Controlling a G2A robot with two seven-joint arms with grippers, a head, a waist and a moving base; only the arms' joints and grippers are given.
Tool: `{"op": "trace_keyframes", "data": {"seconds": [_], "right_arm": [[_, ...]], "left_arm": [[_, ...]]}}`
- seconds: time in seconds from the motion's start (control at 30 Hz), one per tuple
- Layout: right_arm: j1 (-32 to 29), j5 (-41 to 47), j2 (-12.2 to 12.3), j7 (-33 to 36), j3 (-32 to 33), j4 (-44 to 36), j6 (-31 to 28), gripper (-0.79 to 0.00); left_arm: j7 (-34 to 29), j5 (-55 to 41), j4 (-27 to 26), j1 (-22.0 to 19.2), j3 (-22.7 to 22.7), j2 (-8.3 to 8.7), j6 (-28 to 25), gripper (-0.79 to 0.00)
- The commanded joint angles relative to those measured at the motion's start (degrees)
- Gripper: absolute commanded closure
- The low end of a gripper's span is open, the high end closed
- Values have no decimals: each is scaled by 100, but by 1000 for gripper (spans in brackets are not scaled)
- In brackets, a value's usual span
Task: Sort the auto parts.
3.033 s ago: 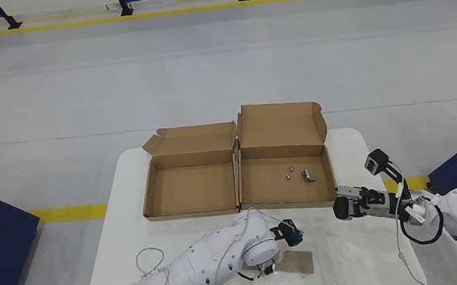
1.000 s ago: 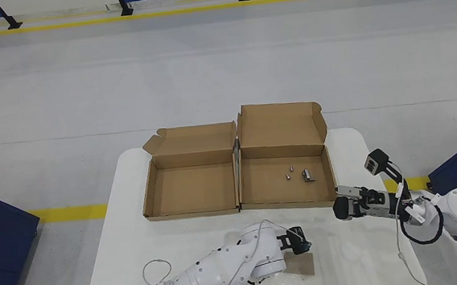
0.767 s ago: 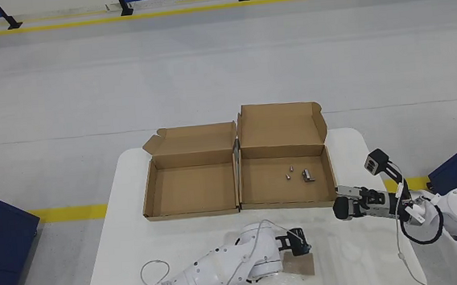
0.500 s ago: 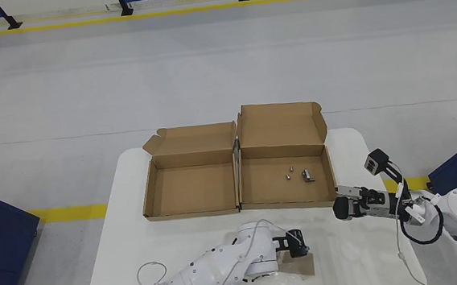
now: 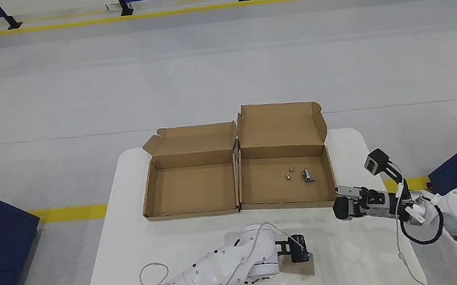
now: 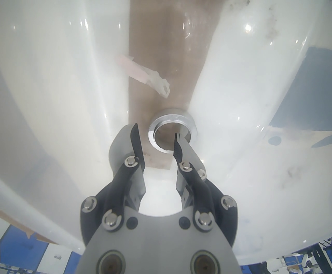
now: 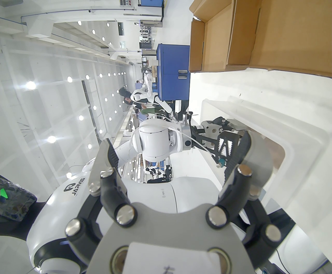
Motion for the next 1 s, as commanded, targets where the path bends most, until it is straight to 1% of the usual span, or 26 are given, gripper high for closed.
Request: {"op": "trace_keyframes", "data": {"seconds": [0.0,0.23,0.33,0.5,0.7,0.97], "right_arm": [[0,1,0,0,0,0,-1,-785],[0,1,0,0,0,0,-1,-785],[0,1,0,0,0,0,-1,-785],[0,1,0,0,0,0,-1,-785],[0,1,0,0,0,0,-1,-785],[0,1,0,0,0,0,-1,-785]], "left_arm": [[-13,-19,20,-2,9,-19,5,-252],[-7,-38,47,-32,71,-73,-82,-246],[22,-56,55,-46,82,-83,-111,-274],[95,-94,113,-82,151,-82,-185,-219],[115,-166,138,-159,300,-77,-205,-209],[80,-243,140,-240,388,-67,-170,-246]]}}
